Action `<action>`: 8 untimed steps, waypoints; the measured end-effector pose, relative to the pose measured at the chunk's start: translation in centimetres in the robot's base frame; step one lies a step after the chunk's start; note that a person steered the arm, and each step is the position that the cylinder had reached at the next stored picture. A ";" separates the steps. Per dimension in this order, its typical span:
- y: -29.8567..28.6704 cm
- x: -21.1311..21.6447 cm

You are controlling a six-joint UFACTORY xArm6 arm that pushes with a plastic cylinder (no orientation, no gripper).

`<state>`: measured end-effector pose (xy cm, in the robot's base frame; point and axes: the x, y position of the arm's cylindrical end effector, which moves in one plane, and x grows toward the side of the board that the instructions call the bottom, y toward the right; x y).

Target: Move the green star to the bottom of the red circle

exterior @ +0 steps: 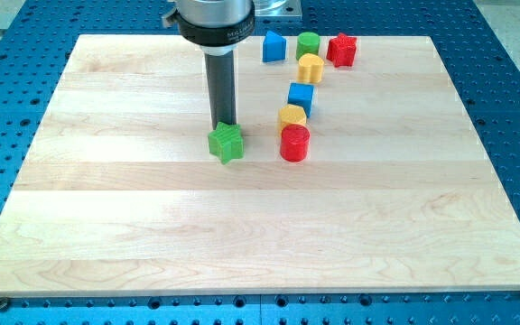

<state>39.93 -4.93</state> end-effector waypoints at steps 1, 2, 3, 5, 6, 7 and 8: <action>0.0 2.8; 1.8 4.7; -0.2 3.7; -4.5 5.0; -6.6 5.1; -0.7 5.3; 3.6 5.6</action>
<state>45.57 -1.34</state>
